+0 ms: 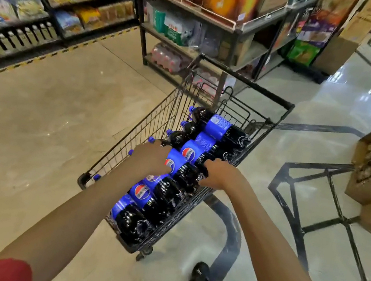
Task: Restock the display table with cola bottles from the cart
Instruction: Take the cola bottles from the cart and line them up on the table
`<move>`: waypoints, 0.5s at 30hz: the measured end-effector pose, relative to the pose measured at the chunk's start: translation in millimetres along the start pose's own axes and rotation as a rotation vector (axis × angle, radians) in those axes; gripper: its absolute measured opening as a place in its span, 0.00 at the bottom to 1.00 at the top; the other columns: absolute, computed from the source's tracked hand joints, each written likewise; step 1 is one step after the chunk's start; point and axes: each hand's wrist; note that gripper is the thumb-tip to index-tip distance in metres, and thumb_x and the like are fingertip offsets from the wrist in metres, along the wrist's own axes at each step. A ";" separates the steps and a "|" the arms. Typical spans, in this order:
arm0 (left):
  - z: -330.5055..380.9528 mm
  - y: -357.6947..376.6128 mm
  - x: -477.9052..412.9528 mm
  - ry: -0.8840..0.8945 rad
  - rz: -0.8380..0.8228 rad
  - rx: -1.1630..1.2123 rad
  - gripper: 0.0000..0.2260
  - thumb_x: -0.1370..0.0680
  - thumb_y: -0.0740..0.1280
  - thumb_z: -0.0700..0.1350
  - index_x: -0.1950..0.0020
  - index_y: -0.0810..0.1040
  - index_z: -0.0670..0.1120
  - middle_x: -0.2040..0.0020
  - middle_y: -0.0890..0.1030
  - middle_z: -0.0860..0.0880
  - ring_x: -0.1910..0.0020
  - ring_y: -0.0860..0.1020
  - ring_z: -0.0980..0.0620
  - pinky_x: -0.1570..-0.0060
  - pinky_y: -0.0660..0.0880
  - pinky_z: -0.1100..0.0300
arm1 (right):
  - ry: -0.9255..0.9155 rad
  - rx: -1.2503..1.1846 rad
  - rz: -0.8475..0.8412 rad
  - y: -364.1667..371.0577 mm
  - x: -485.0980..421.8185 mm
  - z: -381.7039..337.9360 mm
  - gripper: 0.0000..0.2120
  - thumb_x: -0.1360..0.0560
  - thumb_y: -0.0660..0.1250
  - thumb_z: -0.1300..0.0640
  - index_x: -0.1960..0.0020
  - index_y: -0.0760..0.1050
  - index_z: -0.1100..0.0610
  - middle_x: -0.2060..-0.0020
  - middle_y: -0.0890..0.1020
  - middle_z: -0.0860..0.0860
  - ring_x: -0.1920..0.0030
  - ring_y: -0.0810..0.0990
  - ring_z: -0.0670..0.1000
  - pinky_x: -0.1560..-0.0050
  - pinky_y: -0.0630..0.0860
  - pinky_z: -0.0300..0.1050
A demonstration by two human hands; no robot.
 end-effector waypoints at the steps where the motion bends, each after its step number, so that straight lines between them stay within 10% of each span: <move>1: 9.5 -2.4 -12.7 -0.010 0.001 0.009 0.26 0.20 0.65 0.58 0.26 0.66 0.49 0.31 0.70 0.44 0.36 0.74 0.41 0.49 0.73 0.50 | -0.005 0.004 0.003 -4.6 -7.0 14.2 0.30 0.23 0.69 0.43 0.27 0.67 0.57 0.32 0.73 0.59 0.33 0.73 0.62 0.37 0.74 0.56; 15: 111.2 -30.1 -143.8 -0.145 -0.110 0.085 0.28 0.20 0.63 0.60 0.24 0.66 0.49 0.29 0.71 0.44 0.33 0.74 0.42 0.41 0.74 0.49 | -0.138 0.090 -0.030 -60.2 -106.0 167.0 0.27 0.23 0.70 0.46 0.29 0.69 0.58 0.33 0.72 0.59 0.34 0.74 0.62 0.37 0.76 0.58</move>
Point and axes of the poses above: each hand's wrist, its own x-axis away from the middle knuckle, its own y-axis out of the palm, z = x × y
